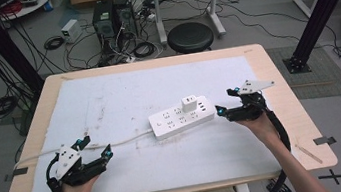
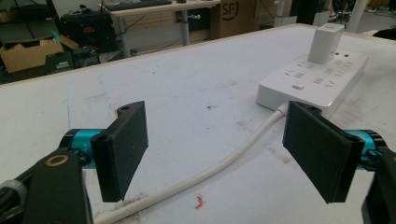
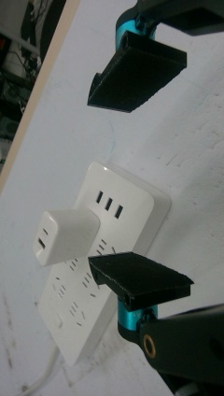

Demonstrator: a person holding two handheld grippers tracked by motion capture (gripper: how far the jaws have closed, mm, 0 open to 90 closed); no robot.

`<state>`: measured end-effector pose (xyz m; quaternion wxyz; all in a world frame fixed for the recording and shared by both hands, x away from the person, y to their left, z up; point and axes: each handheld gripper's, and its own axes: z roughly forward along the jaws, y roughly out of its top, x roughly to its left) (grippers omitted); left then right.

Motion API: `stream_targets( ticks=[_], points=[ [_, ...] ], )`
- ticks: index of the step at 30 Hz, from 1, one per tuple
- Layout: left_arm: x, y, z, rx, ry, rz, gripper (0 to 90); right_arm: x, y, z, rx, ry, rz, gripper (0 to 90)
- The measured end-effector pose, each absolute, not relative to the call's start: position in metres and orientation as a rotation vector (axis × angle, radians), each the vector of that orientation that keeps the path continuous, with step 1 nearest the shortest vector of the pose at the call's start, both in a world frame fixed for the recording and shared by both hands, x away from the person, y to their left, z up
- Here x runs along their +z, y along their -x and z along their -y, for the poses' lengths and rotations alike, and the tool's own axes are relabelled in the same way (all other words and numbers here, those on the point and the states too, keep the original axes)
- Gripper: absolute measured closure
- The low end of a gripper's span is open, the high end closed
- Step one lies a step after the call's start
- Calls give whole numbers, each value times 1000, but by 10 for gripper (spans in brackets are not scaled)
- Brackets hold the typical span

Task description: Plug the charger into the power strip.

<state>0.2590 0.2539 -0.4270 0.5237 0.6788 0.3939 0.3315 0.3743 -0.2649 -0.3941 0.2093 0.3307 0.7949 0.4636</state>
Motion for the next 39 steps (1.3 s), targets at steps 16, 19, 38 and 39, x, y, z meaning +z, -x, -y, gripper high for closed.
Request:
stream_targets(
  ticks=[16,19,38,39],
  points=[
    [-429,-264,-258,807,-1613,-977,223,-406,-317,288,1337,-1055,-1942,208],
    [-430,-265,-259,807,-1606,-984,223,-409,-306,292,1326,-1077,-1865,208],
    [-430,-268,-260,807,-1615,-982,223,-426,-283,309,1327,-1183,-1781,208],
    [-430,-268,-260,807,-1615,-982,223,-426,-283,309,1329,-1185,-1780,208]
  ],
)
